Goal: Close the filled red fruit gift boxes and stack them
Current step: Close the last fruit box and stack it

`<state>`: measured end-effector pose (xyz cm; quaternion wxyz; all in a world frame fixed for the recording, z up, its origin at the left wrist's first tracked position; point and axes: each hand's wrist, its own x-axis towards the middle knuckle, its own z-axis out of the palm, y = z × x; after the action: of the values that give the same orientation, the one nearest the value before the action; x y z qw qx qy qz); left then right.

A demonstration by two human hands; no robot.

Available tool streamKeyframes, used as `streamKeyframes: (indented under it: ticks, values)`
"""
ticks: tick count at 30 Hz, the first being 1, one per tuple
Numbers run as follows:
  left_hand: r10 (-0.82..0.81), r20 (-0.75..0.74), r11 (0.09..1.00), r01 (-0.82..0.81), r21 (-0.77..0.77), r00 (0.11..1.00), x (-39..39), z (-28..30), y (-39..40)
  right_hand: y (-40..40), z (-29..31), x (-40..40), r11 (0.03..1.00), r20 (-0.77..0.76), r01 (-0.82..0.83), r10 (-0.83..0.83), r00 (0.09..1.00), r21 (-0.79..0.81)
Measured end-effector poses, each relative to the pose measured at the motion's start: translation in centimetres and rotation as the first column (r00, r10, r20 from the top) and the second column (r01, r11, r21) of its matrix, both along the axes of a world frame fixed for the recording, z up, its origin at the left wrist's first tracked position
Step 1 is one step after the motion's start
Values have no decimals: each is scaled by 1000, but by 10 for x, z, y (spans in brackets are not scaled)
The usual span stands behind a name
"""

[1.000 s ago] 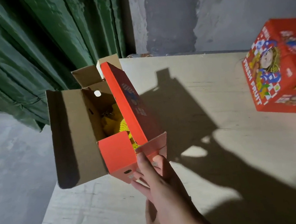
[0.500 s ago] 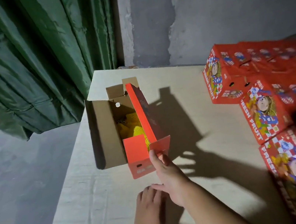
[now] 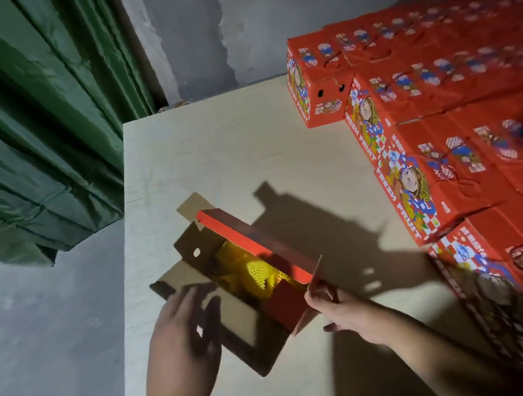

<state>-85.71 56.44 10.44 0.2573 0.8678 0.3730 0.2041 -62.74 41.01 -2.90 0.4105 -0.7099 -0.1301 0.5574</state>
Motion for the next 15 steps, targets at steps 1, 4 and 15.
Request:
streamKeyframes:
  ticks: [1,4,15]
  values:
    - [-39,-81,999,42,33,996,8,2,3,-15,-1,3,1000,-16,-8,8,1000,6]
    - [-165,-393,980,195,39,905,27,-11,3,-56,-2,16,1000,-27,-20,20,999,15]
    - [-373,-587,927,275,-253,718,77,-65,-61,-143,3,82,998,13,52,-52,999,-45]
